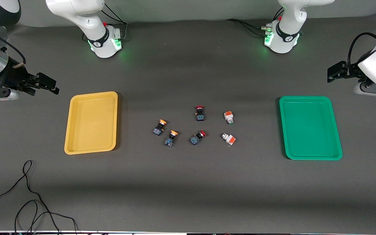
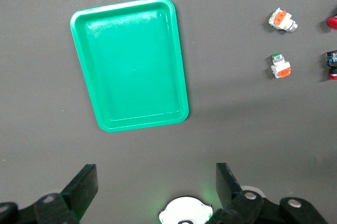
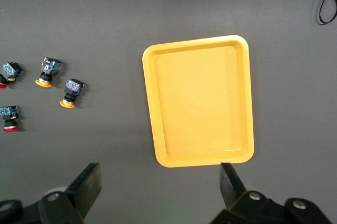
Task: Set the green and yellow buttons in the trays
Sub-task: 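Move the right gripper over the yellow buttons while the left gripper reaches green buttons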
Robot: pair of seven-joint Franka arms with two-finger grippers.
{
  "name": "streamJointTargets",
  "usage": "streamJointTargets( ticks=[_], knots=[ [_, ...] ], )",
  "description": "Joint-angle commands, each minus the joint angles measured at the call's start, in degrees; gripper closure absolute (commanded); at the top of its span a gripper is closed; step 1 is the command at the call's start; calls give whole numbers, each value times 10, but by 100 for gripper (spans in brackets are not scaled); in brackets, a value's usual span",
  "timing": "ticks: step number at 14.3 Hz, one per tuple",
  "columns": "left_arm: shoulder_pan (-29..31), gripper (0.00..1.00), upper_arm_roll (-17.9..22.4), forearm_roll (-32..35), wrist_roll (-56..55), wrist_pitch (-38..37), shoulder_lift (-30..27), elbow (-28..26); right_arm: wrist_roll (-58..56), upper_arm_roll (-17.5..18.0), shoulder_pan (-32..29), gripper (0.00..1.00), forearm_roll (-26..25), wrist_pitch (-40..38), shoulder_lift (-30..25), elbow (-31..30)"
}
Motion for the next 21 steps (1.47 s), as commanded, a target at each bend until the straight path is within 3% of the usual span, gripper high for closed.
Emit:
streamJointTargets(
  ticks=[1,9,12,16,21],
  knots=[
    [-6,0,4,7,4,-1,-1,3,14,3,0,0,-12,-12,13,20],
    [-8,0,4,6,4,-1,0,-1,15,6,1,0,-11,-17,22,21],
    [-10,0,4,1,3,0,-1,-7,22,8,5,0,-2,-18,58,23],
    [-49,0,-2,-14,-51,19,2,-28,105,11,89,0,4,-18,136,69],
    [-192,0,-2,-25,-260,73,31,-28,231,11,163,0,79,27,282,157]
  ],
)
